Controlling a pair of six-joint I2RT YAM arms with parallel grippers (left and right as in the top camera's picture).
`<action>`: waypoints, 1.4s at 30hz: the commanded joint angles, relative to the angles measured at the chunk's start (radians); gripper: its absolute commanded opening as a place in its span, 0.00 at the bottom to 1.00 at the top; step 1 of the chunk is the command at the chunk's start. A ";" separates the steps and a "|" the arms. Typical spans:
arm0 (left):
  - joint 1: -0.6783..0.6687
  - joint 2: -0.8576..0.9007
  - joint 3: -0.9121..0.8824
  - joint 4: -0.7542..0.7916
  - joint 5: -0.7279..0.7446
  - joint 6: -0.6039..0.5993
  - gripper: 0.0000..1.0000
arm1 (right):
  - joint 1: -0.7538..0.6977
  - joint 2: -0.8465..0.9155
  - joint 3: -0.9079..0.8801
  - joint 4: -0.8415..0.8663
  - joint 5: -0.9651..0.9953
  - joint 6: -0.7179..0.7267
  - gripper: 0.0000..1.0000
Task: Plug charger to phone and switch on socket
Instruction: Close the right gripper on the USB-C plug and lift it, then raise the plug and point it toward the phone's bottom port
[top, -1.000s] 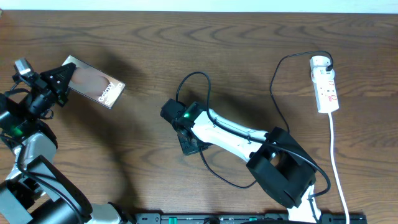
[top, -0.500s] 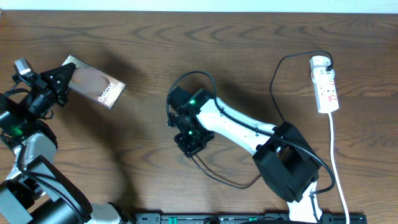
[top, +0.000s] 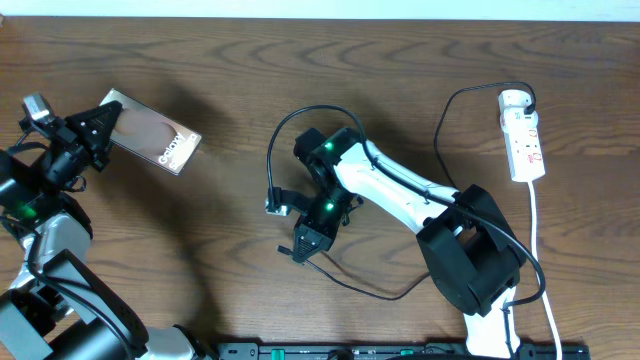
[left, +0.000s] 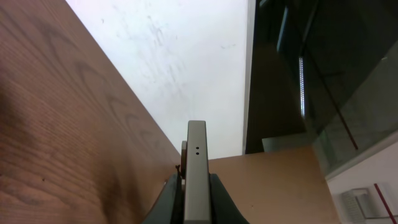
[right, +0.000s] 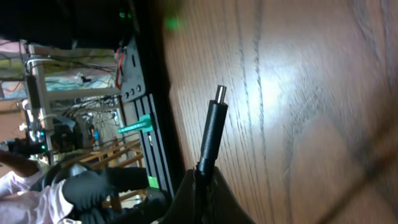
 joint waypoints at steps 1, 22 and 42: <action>0.004 -0.008 0.003 0.006 0.033 0.018 0.07 | -0.005 0.012 0.017 0.013 -0.071 -0.072 0.01; 0.004 -0.008 0.003 0.006 0.039 0.026 0.07 | -0.038 0.049 0.014 0.182 0.876 0.791 0.01; 0.004 -0.008 0.003 0.006 0.039 0.032 0.07 | -0.053 0.117 0.014 0.229 0.874 0.842 0.44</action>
